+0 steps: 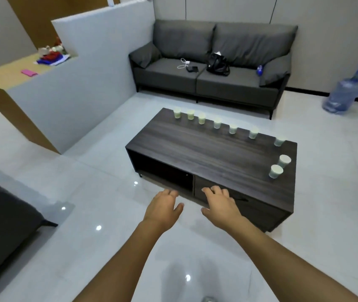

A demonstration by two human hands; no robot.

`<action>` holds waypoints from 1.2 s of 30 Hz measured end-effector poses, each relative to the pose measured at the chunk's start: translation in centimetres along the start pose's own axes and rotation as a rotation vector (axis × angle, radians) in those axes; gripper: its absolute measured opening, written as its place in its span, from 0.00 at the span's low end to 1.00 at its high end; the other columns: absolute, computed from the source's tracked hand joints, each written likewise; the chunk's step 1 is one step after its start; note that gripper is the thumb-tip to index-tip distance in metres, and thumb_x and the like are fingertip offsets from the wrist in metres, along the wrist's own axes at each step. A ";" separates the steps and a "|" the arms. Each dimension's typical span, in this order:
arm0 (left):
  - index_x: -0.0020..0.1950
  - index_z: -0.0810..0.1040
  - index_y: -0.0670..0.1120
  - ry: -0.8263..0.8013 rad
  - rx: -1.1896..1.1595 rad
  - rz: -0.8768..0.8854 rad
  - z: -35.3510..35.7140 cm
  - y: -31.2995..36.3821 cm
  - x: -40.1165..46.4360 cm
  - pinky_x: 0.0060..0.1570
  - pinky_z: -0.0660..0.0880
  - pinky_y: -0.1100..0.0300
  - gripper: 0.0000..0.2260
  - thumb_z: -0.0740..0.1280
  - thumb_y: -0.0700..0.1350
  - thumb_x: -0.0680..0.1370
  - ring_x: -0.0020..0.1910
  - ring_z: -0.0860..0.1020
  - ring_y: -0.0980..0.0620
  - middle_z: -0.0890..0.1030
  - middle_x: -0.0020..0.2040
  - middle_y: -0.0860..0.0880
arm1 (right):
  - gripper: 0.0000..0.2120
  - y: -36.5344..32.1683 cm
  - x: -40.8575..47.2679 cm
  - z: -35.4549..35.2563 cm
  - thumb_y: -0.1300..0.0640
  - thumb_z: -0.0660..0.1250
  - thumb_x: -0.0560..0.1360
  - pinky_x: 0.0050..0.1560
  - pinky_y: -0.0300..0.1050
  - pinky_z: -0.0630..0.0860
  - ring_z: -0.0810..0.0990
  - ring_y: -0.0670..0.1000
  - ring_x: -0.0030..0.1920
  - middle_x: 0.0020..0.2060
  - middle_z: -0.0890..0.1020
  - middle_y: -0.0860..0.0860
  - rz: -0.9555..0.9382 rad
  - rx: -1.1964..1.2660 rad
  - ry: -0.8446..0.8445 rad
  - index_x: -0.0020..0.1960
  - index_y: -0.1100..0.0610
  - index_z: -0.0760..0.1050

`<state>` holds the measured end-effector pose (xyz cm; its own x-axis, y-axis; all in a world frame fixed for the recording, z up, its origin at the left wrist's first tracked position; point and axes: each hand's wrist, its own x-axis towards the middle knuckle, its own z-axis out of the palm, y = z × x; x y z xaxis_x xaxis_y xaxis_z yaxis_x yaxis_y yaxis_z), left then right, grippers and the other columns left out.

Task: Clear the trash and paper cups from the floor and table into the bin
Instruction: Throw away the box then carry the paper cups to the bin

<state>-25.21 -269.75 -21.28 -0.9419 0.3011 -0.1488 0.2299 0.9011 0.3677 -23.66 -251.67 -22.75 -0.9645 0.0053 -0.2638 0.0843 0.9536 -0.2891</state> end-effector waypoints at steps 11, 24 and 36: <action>0.64 0.72 0.46 0.030 0.017 -0.094 -7.1 -14.4 17.5 0.57 0.72 0.58 0.17 0.60 0.53 0.80 0.61 0.73 0.49 0.74 0.63 0.48 | 0.25 -11.3 22.8 -2.0 0.50 0.63 0.77 0.63 0.55 0.68 0.64 0.58 0.66 0.68 0.65 0.54 -0.089 0.052 -0.039 0.72 0.52 0.60; 0.63 0.73 0.45 -0.189 0.071 0.135 -6.2 -8.5 32.7 0.57 0.73 0.53 0.16 0.61 0.52 0.80 0.59 0.73 0.47 0.75 0.60 0.46 | 0.28 -2.5 29.6 -5.5 0.50 0.62 0.78 0.65 0.56 0.67 0.60 0.59 0.69 0.71 0.62 0.55 0.197 0.209 -0.001 0.74 0.51 0.57; 0.68 0.68 0.43 -0.356 0.027 0.250 6.8 14.7 35.4 0.63 0.69 0.52 0.20 0.58 0.53 0.81 0.64 0.69 0.46 0.72 0.65 0.45 | 0.26 22.7 22.6 -8.8 0.48 0.63 0.77 0.64 0.55 0.69 0.63 0.58 0.67 0.67 0.65 0.54 0.398 0.157 -0.005 0.72 0.52 0.61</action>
<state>-53.55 -243.74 -27.36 -0.7142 0.5957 -0.3674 0.4509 0.7931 0.4095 -45.72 -227.27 -27.12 -0.8480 0.3616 -0.3875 0.4869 0.8203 -0.3002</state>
